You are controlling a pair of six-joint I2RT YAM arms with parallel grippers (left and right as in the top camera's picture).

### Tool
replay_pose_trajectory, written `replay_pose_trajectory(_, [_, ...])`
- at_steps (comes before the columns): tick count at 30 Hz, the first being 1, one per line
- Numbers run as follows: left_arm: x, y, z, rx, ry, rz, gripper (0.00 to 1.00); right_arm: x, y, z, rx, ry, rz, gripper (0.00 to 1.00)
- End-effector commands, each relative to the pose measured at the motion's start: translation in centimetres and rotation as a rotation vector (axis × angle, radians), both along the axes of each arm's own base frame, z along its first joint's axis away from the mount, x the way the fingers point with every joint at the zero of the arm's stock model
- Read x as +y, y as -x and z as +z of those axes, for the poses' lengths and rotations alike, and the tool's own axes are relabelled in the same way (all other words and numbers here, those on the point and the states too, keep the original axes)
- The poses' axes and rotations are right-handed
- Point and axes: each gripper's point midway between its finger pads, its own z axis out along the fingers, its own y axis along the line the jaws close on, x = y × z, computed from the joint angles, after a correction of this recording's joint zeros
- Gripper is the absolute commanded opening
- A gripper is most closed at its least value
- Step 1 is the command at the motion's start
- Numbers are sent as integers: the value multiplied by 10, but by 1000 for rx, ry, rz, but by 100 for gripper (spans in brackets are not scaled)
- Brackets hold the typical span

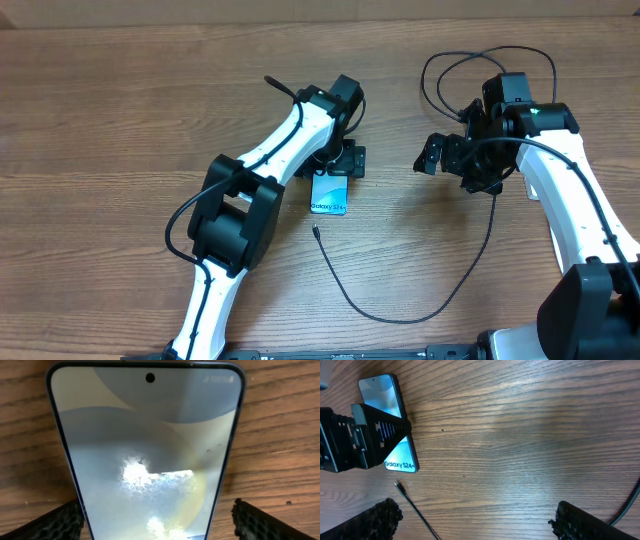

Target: Plug charger to phone and switch on socket

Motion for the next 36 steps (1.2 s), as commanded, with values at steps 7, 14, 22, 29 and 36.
replay_pose_trajectory(7, [5, 19, -31, 81, -50, 21, 88, 3, 8, -25, 19, -11, 6, 100])
replay_pose_trajectory(14, [17, 24, -42, 84, -106, 44, 87, 11, 9, -26, 21, -64, 13, 100])
replay_pose_trajectory(22, [19, 26, -43, 88, -112, 44, 78, 17, 2, -23, -12, -100, 20, 100])
replay_pose_trajectory(29, [18, 28, -43, 101, -104, 31, 78, 17, 14, -36, 31, -100, 17, 100])
replay_pose_trajectory(36, [6, 43, -39, 182, -1, -39, 75, 22, 21, -49, 42, -131, 21, 100])
